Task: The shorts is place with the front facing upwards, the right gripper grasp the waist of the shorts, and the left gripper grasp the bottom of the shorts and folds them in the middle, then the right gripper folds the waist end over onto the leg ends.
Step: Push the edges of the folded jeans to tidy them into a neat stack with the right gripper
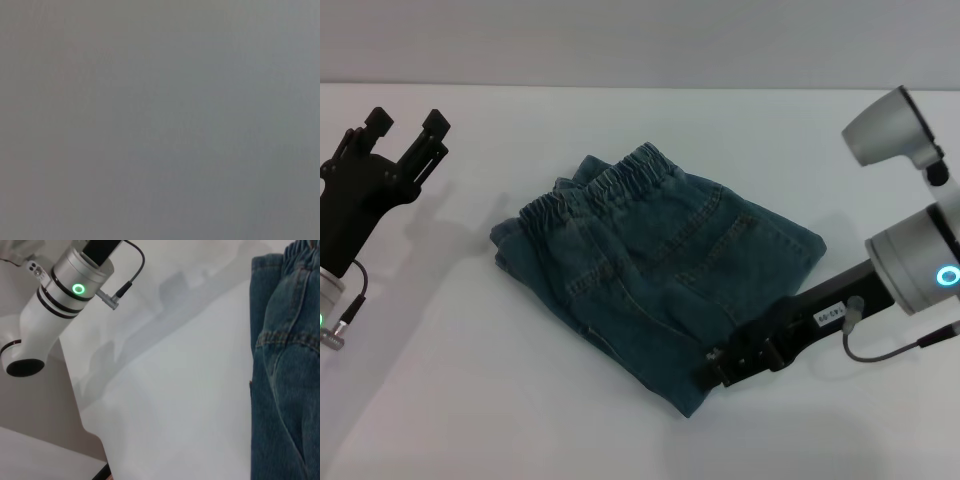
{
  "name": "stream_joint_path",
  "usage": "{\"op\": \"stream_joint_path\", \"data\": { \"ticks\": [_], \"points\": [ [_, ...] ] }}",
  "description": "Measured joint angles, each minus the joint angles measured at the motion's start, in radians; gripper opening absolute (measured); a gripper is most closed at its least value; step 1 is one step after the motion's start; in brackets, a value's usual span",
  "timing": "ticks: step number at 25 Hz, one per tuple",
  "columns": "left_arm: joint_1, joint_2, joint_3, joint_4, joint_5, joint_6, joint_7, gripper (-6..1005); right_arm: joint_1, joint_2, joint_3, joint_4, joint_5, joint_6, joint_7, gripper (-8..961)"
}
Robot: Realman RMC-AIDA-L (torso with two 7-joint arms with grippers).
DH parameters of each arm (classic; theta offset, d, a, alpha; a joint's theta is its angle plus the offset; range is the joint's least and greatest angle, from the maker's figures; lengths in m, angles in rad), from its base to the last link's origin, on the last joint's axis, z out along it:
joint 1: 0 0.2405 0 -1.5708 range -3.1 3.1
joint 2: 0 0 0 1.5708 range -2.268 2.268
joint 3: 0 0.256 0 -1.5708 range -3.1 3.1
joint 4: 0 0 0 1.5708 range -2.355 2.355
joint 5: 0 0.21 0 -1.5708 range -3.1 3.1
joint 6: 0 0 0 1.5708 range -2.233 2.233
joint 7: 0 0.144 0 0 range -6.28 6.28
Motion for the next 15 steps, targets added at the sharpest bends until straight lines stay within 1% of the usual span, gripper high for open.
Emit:
{"op": "stream_joint_path", "data": {
  "ticks": [3,15],
  "points": [
    [0.0,0.0,-0.003,-0.001,0.0,0.0,0.0,832,0.003,0.005,-0.002,0.008,-0.02,0.011,-0.003,480],
    [-0.001,0.0,-0.001,-0.001,0.0,-0.008,0.0,830,0.013,0.007,-0.003,0.07,-0.026,0.076,-0.015,480]
  ]
}}
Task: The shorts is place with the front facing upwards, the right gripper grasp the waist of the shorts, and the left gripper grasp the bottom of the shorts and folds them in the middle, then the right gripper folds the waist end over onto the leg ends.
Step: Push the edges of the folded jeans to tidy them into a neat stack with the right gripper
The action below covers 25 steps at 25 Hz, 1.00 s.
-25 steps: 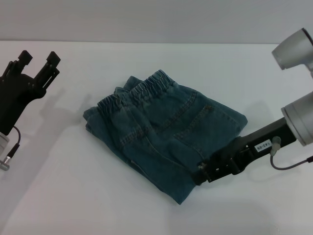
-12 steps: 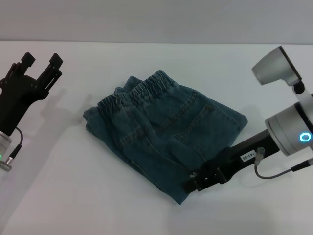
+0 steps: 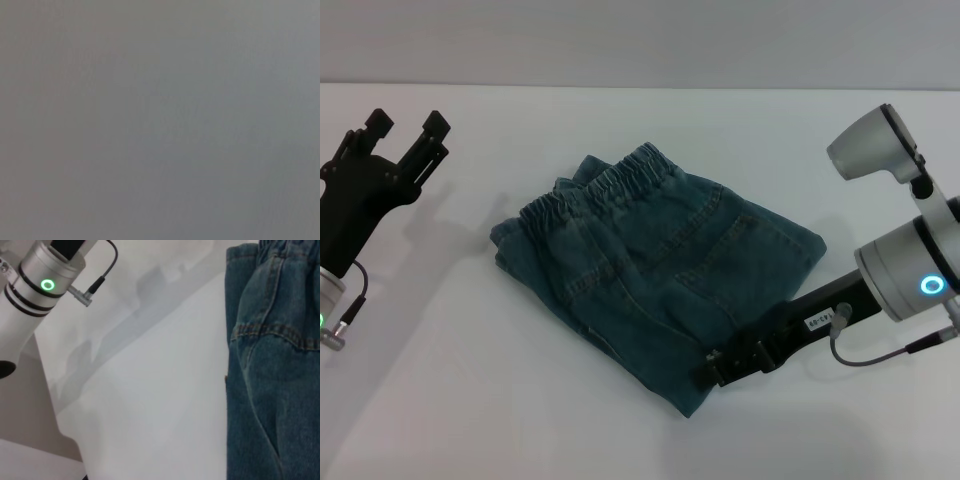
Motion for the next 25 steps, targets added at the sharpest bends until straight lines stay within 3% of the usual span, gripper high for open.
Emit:
{"op": "stream_joint_path", "data": {
  "ticks": [11,25],
  "points": [
    [-0.002,0.0,0.002,-0.009,0.0,-0.003,0.0,831,-0.002,-0.001,0.003,0.027,-0.012,0.061,-0.003,480],
    [-0.005,0.002,0.002,-0.014,0.0,-0.007,0.0,831,-0.025,-0.033,0.044,0.022,-0.03,0.163,-0.005,480]
  ]
}}
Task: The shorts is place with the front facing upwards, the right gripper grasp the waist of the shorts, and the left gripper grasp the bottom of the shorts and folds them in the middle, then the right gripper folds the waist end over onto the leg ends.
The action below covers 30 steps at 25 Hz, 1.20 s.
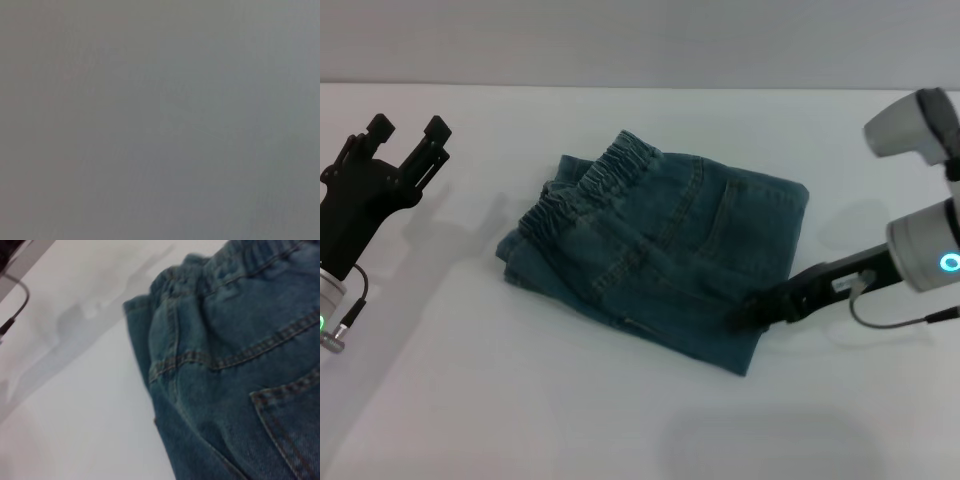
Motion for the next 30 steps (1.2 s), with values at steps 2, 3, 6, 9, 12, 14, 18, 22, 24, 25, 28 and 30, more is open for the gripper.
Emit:
{"op": "stream_joint_path", "data": {
  "ticks": [2,3,6,9,12,14,18,22,24,25,28,30],
  "points": [
    [0.0,0.0,0.0,-0.001,0.0,-0.004,0.0,831,-0.005,-0.009,0.025,-0.002,-0.001,0.006,-0.005,480],
    [0.0,0.0,0.0,-0.001,0.0,-0.006,0.0,831,-0.007,-0.013,0.039,-0.003,-0.001,0.007,-0.007,480],
    [-0.002,0.0,0.0,-0.001,0.0,-0.013,0.0,831,-0.012,-0.03,0.082,-0.004,-0.001,0.008,-0.013,480],
    [-0.006,0.0,0.0,-0.001,0.001,-0.019,0.0,830,-0.019,-0.043,0.13,-0.006,-0.006,0.015,-0.024,480],
    [-0.008,0.0,0.0,0.0,0.0,-0.023,0.0,830,-0.026,-0.05,0.182,-0.009,-0.021,0.034,-0.041,480],
    [-0.009,0.0,0.0,0.0,0.0,-0.026,0.0,830,-0.034,-0.053,0.212,-0.009,-0.023,0.046,-0.057,480],
    [-0.015,0.0,-0.002,0.0,0.0,-0.035,0.0,831,-0.059,-0.049,0.269,-0.028,-0.011,0.048,-0.117,480],
    [-0.017,0.0,-0.007,-0.001,0.0,-0.036,0.0,831,-0.125,-0.009,0.324,-0.113,0.06,0.058,-0.218,480],
    [-0.017,0.0,-0.009,-0.001,0.0,-0.036,0.0,831,-0.16,0.013,0.358,-0.146,0.109,0.075,-0.293,480],
    [-0.018,0.001,-0.011,-0.002,0.0,-0.036,0.0,832,-0.177,0.023,0.378,-0.157,0.141,0.088,-0.34,480],
    [-0.017,0.003,-0.03,-0.002,0.0,-0.035,0.0,832,-0.226,0.041,0.418,-0.144,0.276,0.136,-0.519,480],
    [-0.011,0.004,-0.044,-0.002,0.0,-0.031,0.0,831,-0.26,0.042,0.436,-0.082,0.419,0.178,-0.688,480]
  ]
}}
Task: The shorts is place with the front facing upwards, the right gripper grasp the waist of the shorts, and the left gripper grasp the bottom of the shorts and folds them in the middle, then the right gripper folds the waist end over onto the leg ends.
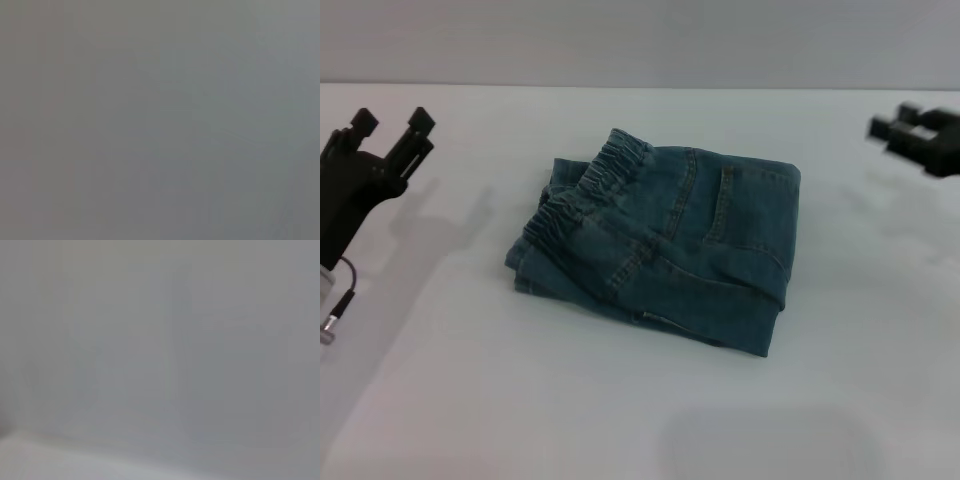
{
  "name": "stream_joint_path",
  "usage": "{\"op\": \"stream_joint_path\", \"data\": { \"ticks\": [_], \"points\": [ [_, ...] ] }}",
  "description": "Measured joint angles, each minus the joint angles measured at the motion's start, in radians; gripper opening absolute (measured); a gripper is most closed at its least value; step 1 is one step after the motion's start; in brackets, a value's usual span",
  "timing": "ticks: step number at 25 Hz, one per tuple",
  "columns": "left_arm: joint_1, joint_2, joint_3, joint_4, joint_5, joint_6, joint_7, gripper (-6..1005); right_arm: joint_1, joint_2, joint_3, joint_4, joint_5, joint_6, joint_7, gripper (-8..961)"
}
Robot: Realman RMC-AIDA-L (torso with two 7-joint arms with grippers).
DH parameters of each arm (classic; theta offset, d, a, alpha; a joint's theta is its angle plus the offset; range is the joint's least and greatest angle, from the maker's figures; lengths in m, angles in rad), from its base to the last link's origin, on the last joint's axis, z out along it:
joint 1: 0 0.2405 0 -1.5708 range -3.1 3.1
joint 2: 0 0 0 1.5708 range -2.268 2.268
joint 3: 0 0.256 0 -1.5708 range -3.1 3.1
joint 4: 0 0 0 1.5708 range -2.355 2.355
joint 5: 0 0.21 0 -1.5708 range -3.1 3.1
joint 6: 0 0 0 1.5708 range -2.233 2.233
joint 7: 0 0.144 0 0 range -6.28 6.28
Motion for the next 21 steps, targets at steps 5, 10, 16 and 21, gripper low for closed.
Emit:
{"op": "stream_joint_path", "data": {
  "ticks": [5,10,16,21],
  "points": [
    [0.016,0.002,-0.028,0.0,-0.001,0.007,0.018,830,-0.048,0.001,0.077,0.248,0.47,0.044,-0.581,480],
    [0.031,0.001,-0.04,0.0,-0.001,0.025,0.062,830,-0.036,0.003,0.088,0.551,0.976,-0.031,-1.215,480],
    [0.066,-0.004,-0.105,-0.006,-0.002,0.093,0.155,830,-0.015,0.004,0.09,0.687,1.188,-0.094,-1.468,480],
    [0.067,-0.004,-0.125,-0.018,-0.003,0.121,0.159,830,-0.017,0.004,0.114,0.711,1.194,-0.086,-1.463,480]
  ]
}}
